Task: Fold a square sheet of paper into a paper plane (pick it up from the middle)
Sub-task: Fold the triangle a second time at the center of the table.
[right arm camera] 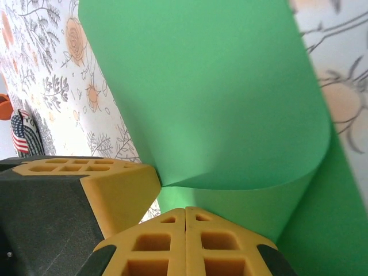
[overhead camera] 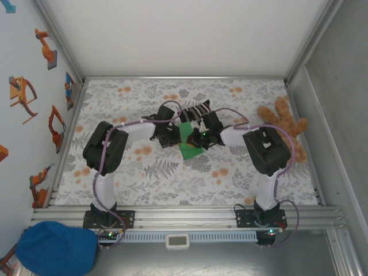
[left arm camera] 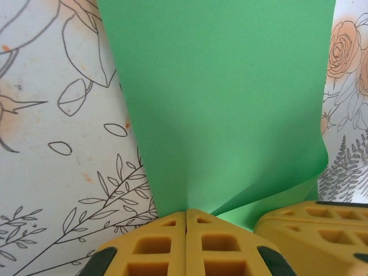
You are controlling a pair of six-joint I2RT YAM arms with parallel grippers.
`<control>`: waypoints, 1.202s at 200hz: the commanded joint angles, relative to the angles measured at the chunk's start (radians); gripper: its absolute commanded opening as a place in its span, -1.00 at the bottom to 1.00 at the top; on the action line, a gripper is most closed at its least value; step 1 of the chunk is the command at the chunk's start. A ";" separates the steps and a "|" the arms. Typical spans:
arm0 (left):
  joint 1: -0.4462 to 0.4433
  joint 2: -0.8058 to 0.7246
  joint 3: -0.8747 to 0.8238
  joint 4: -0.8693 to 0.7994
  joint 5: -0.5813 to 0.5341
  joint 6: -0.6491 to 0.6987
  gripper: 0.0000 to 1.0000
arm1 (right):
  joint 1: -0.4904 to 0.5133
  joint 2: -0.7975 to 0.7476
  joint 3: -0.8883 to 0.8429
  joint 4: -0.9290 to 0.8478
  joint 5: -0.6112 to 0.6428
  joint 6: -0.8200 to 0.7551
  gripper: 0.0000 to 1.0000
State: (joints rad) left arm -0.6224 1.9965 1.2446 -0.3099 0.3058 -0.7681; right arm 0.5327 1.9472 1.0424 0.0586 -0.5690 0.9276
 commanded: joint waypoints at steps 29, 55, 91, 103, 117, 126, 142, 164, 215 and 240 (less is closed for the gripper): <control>-0.016 0.093 -0.034 -0.168 -0.070 0.041 -1.00 | -0.026 -0.002 -0.018 -0.052 0.007 -0.067 -1.00; -0.016 0.089 -0.029 -0.167 -0.068 0.047 -1.00 | -0.030 0.024 -0.028 -0.075 0.040 -0.070 -1.00; -0.014 0.067 0.019 -0.173 -0.047 0.080 -1.00 | -0.030 0.042 -0.093 -0.060 0.083 -0.019 -1.00; -0.011 0.048 0.041 -0.172 -0.043 0.089 -1.00 | -0.028 0.038 -0.119 -0.043 0.100 0.008 -1.00; -0.007 0.021 0.064 -0.170 -0.036 0.095 -1.00 | -0.028 0.035 -0.137 -0.026 0.116 0.034 -1.00; -0.003 -0.001 0.074 -0.168 -0.035 0.095 -1.00 | -0.027 0.031 -0.146 -0.017 0.129 0.051 -1.00; 0.001 -0.053 0.077 -0.146 -0.029 0.083 -0.94 | -0.024 0.022 -0.153 -0.013 0.150 0.074 -1.00; -0.004 -0.124 0.048 -0.098 -0.002 0.046 -0.76 | -0.017 0.005 -0.159 -0.022 0.182 0.106 -1.00; -0.080 -0.153 -0.049 0.012 0.079 -0.104 -0.65 | -0.012 0.004 -0.159 -0.016 0.191 0.141 -1.00; -0.107 -0.121 -0.065 0.035 0.115 -0.142 -0.72 | -0.011 0.003 -0.157 -0.019 0.185 0.140 -1.00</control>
State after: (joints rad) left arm -0.7063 1.8458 1.2106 -0.3038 0.3595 -0.8368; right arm 0.5232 1.9163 0.9283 0.1848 -0.4881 1.0523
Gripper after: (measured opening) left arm 0.163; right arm 0.049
